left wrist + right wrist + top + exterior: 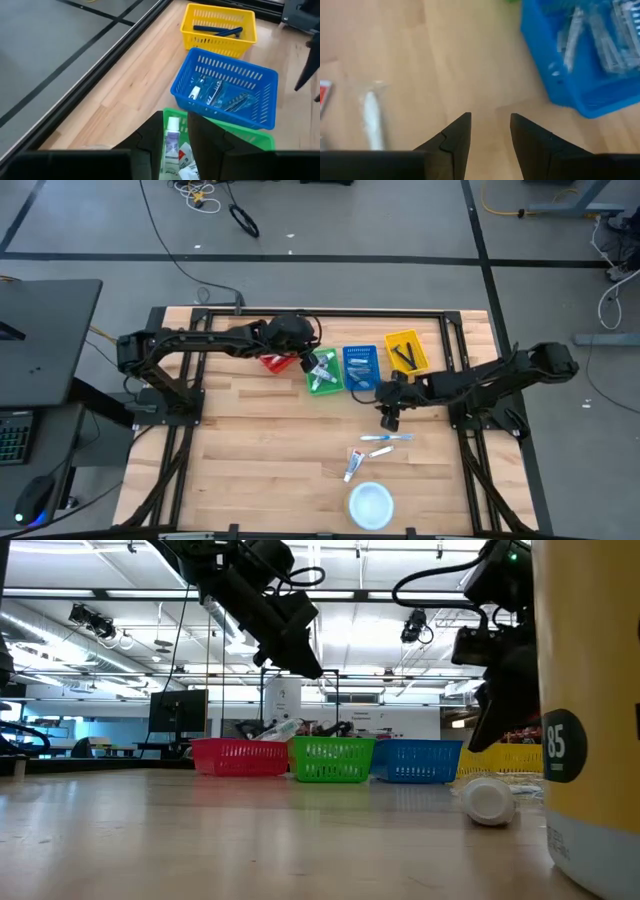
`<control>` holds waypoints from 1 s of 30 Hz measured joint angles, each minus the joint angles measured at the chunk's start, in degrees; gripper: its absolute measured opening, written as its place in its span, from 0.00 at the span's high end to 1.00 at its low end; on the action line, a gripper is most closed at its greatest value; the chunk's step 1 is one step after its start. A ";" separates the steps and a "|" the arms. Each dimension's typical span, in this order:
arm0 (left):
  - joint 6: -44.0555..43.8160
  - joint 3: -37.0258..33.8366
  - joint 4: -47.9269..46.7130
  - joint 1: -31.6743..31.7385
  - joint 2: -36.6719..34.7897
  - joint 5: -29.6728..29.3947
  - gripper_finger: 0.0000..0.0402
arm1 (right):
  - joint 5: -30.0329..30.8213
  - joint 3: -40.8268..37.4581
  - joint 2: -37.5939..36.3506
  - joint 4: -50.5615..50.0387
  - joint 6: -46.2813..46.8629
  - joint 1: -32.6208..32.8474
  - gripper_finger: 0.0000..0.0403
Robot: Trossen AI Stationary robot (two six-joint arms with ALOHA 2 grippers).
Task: Pick & Place Travel size toiletries
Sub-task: Put the silver nail cutter into the blue bin
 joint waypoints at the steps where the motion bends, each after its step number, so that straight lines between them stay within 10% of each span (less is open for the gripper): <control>1: -0.25 0.00 0.01 0.00 0.00 -0.01 0.77 | -0.41 0.00 -0.01 -0.08 0.05 0.43 0.63; 30: -7.21 -0.04 -2.24 0.00 0.00 -0.07 0.78 | -7.41 2.01 -0.11 -1.12 0.71 17.64 0.64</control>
